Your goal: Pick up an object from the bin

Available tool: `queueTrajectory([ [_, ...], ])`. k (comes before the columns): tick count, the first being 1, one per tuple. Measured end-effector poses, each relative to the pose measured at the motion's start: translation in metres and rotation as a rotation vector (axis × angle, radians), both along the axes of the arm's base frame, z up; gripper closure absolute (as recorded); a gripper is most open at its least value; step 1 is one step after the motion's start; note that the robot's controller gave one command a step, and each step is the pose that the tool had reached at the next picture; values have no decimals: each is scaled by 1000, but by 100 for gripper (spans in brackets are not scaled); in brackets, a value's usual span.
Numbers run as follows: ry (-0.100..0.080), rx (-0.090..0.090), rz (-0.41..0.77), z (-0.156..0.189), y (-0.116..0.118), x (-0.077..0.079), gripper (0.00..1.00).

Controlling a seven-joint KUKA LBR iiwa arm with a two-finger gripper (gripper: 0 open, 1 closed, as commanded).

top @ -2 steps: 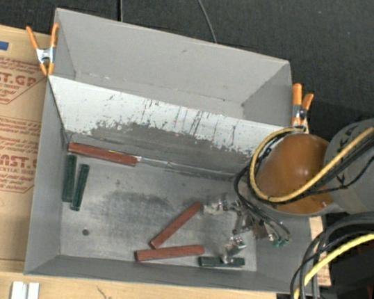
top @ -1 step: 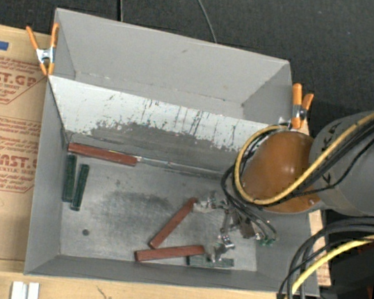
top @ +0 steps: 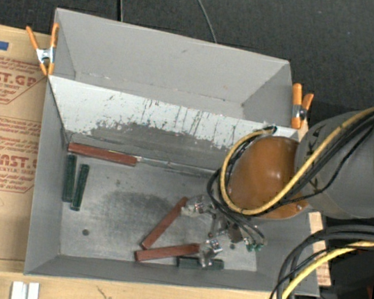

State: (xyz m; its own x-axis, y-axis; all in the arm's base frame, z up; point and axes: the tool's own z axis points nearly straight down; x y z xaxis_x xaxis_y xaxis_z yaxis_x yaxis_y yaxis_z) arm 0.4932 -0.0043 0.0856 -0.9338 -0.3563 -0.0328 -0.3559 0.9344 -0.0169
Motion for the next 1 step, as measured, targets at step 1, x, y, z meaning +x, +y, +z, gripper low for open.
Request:
queueTrajectory([
  [1, 15, -8, 339, -9, 12, 1, 100],
])
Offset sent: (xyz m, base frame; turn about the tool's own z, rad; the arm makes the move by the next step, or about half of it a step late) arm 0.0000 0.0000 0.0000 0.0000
